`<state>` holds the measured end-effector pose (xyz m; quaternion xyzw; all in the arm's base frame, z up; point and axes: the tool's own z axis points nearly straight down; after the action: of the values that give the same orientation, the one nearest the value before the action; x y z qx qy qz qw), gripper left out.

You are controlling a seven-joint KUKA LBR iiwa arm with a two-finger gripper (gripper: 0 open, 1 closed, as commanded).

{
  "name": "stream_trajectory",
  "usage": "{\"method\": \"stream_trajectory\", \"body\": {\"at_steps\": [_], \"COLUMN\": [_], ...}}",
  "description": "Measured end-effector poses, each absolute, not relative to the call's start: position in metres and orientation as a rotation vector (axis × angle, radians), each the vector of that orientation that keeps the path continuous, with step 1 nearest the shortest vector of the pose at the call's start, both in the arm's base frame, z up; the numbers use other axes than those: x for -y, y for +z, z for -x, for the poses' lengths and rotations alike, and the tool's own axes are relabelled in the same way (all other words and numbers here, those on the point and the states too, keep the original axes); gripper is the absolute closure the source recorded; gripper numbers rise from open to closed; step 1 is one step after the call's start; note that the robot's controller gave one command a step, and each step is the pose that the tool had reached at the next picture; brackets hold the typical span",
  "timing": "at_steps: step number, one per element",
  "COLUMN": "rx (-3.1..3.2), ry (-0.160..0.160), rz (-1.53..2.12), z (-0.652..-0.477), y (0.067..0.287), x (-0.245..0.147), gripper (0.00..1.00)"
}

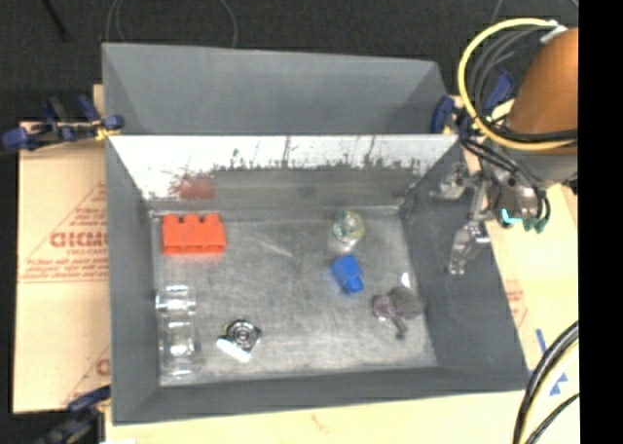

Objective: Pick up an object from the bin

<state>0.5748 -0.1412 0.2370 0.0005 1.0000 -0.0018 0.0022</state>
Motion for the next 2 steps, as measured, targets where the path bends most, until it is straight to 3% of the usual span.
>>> {"method": "stream_trajectory", "body": {"at_steps": [1, 2], "rx": [-3.15, -3.122], "ry": [0.001, -0.01], "rz": [0.088, 0.283], "z": [-0.481, -0.515], "y": [0.114, 0.073], "x": [0.151, 0.111], "gripper": [0.0, 0.0]}}
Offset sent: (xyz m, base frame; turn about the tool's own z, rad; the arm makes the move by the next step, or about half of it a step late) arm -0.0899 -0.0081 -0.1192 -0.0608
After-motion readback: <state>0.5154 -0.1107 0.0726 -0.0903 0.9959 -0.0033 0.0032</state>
